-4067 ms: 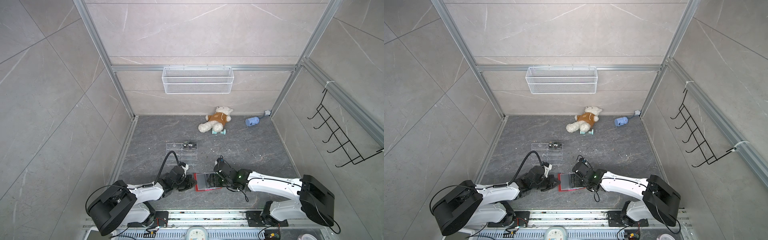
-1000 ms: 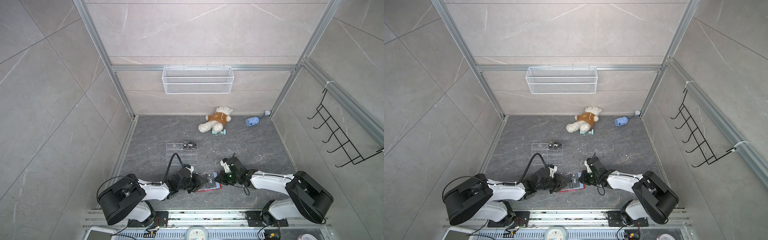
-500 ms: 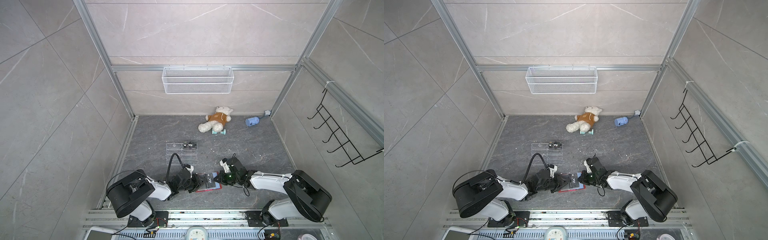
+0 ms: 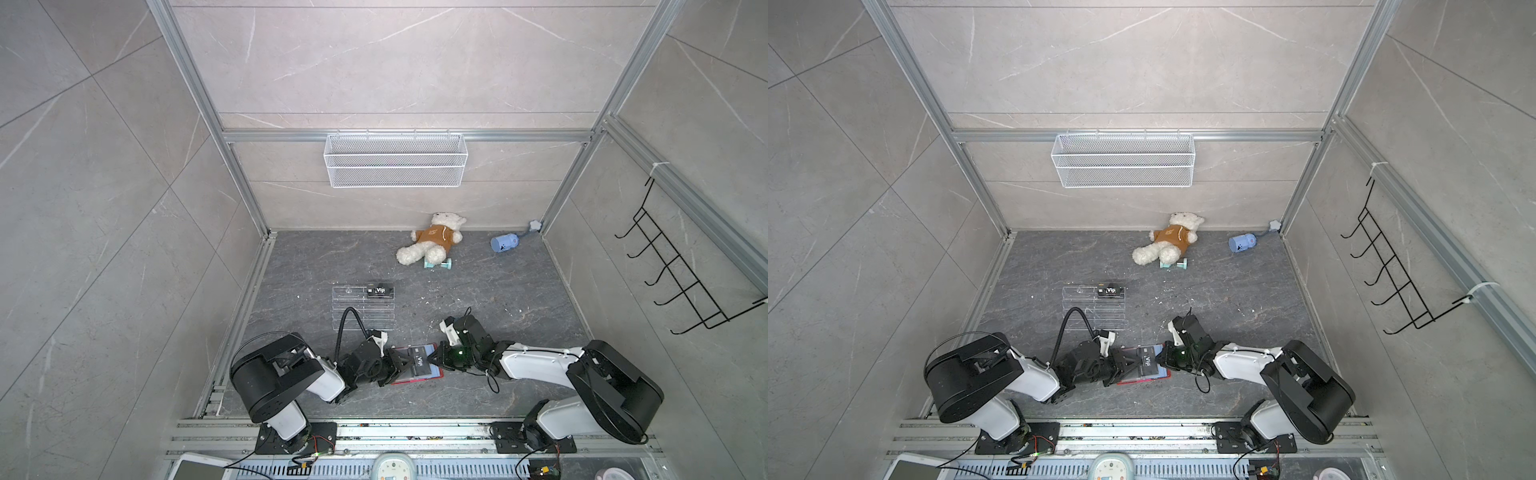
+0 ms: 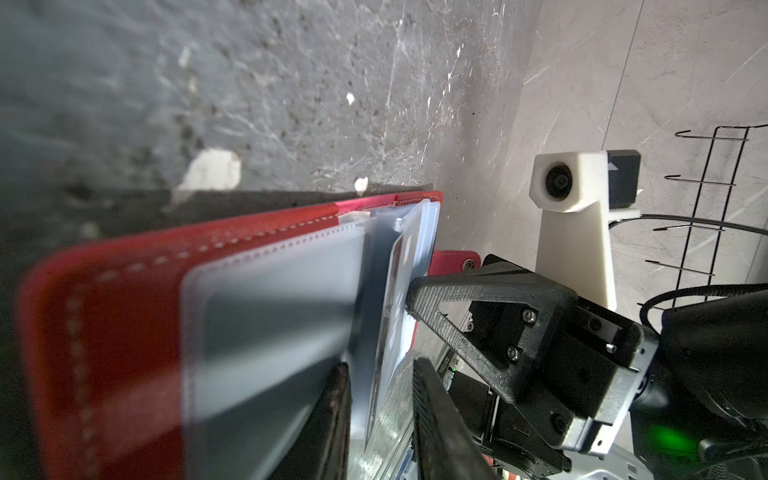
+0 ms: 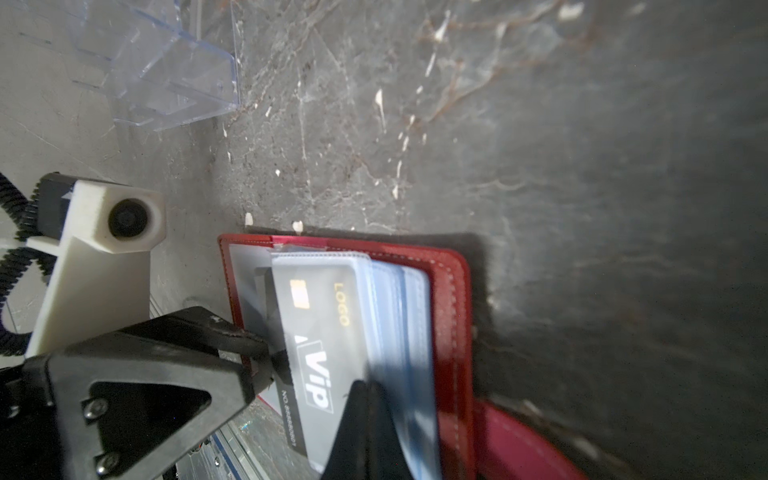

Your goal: Take the credit cards out of the card holder

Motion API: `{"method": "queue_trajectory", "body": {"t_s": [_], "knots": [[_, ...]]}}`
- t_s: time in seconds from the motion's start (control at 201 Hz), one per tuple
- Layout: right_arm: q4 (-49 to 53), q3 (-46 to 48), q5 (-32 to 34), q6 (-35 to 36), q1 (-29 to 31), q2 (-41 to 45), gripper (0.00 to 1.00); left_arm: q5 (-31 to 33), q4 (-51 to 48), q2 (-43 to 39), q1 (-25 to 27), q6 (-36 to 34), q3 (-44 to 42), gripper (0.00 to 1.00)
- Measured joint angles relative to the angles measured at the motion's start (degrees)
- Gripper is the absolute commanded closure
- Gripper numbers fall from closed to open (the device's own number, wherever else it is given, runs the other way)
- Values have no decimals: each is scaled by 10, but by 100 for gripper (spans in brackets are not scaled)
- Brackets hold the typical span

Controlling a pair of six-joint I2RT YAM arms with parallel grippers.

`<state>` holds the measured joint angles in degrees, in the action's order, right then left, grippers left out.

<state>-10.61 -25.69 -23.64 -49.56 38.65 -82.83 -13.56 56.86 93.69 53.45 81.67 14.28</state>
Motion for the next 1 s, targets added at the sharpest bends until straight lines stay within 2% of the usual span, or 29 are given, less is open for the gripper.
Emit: {"method": "queue_trajectory", "body": {"t_s": [0.309, 0.577, 0.806, 1.0], "knots": [[0, 0, 0, 0, 0, 0, 100, -2, 134, 102, 2, 29, -1, 92], [-4, 3, 0, 0, 0, 0, 100, -1, 163, 106, 3, 33, -6, 100], [-4, 3, 0, 0, 0, 0, 100, 5, 172, 103, 3, 33, -19, 100], [-4, 3, 0, 0, 0, 1, 100, 25, 165, 62, 3, 33, -42, 100]]}}
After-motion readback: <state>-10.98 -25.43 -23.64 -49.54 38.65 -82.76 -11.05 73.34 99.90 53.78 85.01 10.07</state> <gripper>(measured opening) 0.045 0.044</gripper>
